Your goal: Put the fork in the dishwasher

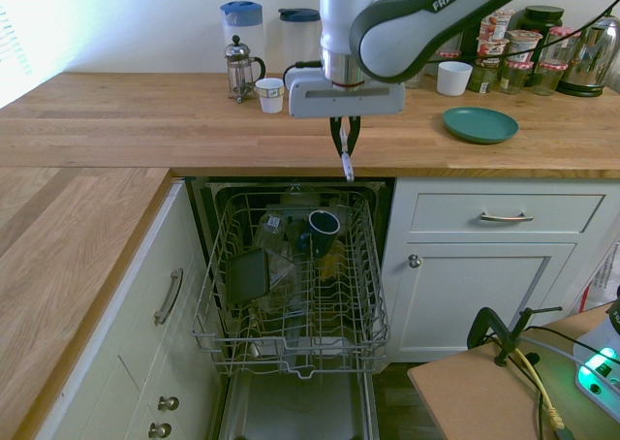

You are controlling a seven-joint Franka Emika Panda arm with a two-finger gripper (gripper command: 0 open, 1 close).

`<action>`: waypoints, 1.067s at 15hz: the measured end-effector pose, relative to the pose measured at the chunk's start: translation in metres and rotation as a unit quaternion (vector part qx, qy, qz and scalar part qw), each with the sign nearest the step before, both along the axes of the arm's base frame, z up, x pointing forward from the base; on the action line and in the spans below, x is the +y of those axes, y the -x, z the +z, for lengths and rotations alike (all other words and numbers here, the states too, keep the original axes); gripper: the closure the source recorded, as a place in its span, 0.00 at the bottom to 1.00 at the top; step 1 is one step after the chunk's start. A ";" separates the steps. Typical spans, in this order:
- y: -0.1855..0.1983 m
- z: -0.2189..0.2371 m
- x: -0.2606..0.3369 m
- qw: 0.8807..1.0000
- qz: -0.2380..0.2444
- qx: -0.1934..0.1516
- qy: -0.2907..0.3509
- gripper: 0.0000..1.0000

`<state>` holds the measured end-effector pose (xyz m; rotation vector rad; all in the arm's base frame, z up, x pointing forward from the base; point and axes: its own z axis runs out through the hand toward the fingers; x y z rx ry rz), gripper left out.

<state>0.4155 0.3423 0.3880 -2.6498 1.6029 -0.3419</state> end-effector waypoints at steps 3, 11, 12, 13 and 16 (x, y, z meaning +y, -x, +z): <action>0.044 -0.028 0.037 1.000 0.007 -0.009 0.007 1.00; 0.087 -0.137 0.071 1.000 -0.003 0.022 0.007 1.00; 0.087 -0.150 0.070 1.000 -0.006 0.029 0.010 1.00; 0.086 -0.161 0.068 0.999 -0.008 0.034 0.014 1.00; 0.076 -0.188 0.060 0.999 -0.015 0.041 0.021 1.00</action>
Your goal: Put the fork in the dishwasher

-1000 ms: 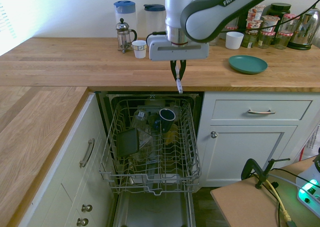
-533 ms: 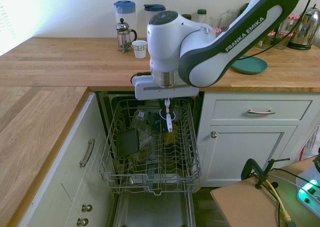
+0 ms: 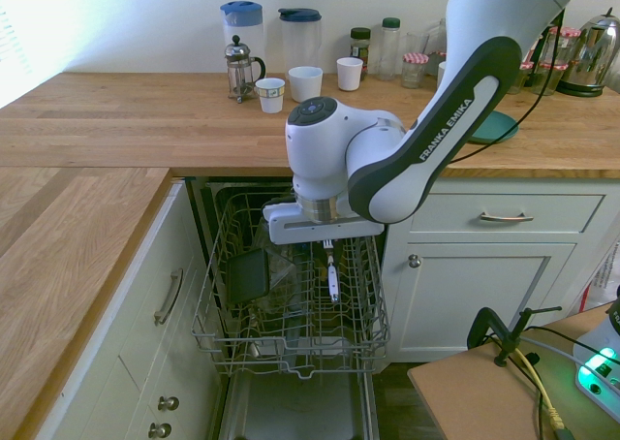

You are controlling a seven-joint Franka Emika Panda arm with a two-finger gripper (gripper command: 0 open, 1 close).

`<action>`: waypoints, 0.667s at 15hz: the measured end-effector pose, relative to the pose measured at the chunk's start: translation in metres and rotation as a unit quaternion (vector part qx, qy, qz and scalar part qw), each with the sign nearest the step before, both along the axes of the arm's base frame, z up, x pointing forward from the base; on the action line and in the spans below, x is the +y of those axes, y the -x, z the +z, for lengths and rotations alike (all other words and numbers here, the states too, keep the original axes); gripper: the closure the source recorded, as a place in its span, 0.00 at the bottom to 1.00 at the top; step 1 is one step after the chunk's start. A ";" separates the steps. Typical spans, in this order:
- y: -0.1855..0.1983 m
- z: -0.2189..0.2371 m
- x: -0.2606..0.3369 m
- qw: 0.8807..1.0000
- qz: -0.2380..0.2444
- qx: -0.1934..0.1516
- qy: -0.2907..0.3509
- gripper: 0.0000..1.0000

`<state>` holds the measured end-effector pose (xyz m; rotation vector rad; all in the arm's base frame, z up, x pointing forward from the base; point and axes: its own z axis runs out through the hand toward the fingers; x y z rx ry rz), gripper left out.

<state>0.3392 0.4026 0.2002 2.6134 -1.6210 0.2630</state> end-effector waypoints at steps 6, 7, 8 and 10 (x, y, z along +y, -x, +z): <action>-0.034 -0.053 -0.017 1.000 -0.016 0.010 0.005 1.00; -0.036 -0.059 -0.017 1.000 -0.014 0.009 0.006 1.00; -0.037 -0.063 -0.017 1.000 -0.011 0.009 0.008 0.00; -0.038 -0.069 -0.014 1.000 -0.005 0.006 0.013 0.00</action>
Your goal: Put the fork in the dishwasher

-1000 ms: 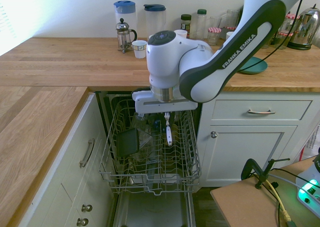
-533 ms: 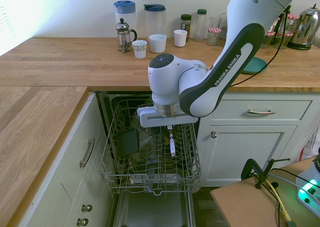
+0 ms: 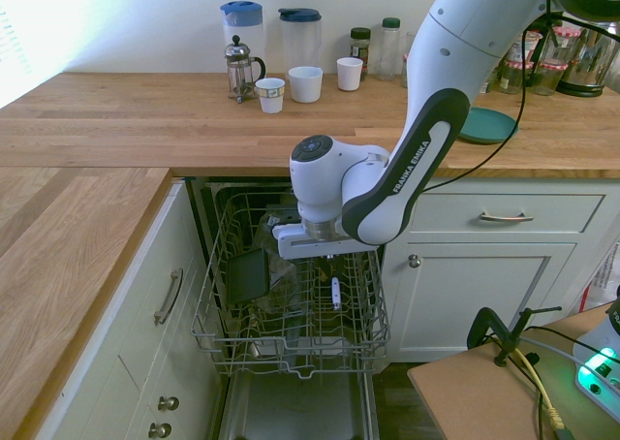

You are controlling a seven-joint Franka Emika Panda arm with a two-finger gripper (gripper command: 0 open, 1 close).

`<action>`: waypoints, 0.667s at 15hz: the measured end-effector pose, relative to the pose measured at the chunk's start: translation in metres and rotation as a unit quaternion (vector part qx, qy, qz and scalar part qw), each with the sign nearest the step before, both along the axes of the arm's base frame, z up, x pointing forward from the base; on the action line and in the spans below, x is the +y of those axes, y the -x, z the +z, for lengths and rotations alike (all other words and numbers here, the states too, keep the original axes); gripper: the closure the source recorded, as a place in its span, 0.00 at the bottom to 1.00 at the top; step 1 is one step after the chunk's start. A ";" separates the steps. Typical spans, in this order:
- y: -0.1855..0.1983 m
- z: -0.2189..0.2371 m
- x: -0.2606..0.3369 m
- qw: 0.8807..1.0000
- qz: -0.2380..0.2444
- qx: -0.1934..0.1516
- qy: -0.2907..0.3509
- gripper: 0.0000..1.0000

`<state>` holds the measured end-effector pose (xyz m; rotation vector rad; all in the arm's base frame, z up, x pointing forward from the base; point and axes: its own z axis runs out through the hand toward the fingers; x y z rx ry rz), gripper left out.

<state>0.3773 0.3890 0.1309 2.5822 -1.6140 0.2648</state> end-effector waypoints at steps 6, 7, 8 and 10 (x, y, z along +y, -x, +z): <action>-0.007 -0.008 -0.002 1.000 0.006 -0.004 0.004 0.00; -0.007 -0.008 -0.002 1.000 0.006 -0.005 0.005 0.00; -0.007 -0.009 -0.002 1.000 0.006 -0.005 0.005 0.00; -0.007 -0.009 -0.002 1.000 0.006 -0.005 0.005 0.00</action>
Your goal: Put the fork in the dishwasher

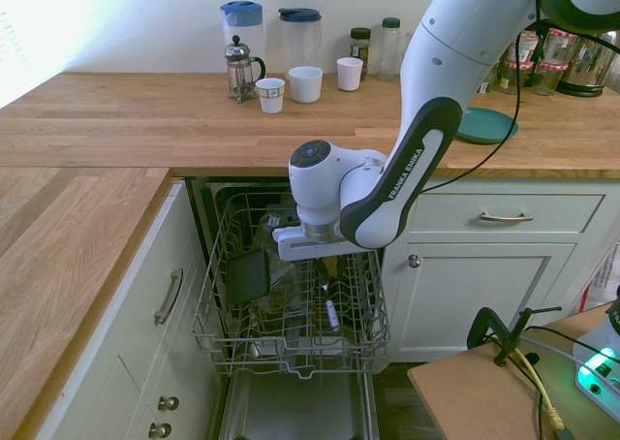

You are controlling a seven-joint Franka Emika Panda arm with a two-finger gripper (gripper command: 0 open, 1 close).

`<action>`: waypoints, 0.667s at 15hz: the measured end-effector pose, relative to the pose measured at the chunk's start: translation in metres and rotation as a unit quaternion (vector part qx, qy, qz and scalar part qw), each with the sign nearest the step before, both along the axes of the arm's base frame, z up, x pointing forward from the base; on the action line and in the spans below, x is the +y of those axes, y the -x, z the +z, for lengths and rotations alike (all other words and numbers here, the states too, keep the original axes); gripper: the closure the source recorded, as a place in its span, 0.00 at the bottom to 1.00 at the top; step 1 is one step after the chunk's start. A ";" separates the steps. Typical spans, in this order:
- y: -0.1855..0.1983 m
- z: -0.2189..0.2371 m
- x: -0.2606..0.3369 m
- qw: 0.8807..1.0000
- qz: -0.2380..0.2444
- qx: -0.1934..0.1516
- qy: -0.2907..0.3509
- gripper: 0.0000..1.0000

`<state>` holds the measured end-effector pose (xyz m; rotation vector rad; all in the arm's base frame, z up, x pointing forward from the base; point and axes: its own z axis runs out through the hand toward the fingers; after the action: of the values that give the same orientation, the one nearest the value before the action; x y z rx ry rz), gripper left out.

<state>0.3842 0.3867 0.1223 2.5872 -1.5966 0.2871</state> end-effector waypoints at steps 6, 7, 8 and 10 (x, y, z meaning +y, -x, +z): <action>0.004 0.025 -0.004 1.000 -0.015 -0.006 -0.002 0.00; 0.007 0.037 -0.006 1.000 -0.017 -0.011 -0.002 0.00; 0.011 0.051 -0.009 1.000 -0.020 -0.017 -0.001 0.00; 0.021 0.087 -0.016 0.999 -0.025 -0.030 0.002 0.00</action>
<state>0.3628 0.3711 0.2093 2.5540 -1.6759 0.3663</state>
